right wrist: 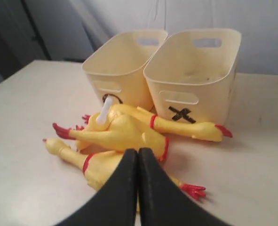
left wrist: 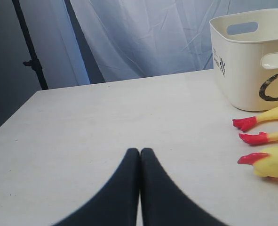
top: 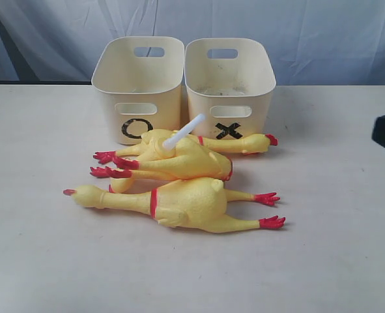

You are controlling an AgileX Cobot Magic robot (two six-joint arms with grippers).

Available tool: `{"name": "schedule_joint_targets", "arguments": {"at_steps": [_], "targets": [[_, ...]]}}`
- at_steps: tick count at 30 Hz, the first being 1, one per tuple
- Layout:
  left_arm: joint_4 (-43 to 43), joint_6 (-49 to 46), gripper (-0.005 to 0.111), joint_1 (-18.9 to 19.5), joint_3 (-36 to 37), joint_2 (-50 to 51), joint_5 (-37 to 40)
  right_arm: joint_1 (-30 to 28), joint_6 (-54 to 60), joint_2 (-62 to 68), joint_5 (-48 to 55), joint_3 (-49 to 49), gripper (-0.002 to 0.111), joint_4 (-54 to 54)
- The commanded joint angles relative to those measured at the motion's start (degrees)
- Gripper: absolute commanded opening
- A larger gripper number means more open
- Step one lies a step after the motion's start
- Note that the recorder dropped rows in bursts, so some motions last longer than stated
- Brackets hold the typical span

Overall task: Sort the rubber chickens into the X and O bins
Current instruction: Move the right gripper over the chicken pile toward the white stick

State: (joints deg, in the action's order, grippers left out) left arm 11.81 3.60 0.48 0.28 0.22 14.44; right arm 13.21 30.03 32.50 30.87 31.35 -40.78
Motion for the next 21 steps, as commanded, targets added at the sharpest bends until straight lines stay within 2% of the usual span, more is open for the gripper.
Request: {"name": "schedule_joint_targets", "arguments": {"at_steps": [1, 15, 21], "targets": [[-0.21, 0.26, 0.0, -0.06, -0.28, -0.22, -1.13, 4.93, 3.03, 9.93, 0.53, 4.34, 0.0, -0.26], [-0.21, 0.26, 0.0, -0.06, -0.28, -0.22, -1.13, 18.05, 6.32, 38.98, 2.51, 16.54, 0.0, 3.4], [-0.21, 0.26, 0.0, -0.06, -0.28, -0.22, -1.13, 19.52, 6.32, 45.31, 0.91, 17.09, 0.001, 4.88]]}}
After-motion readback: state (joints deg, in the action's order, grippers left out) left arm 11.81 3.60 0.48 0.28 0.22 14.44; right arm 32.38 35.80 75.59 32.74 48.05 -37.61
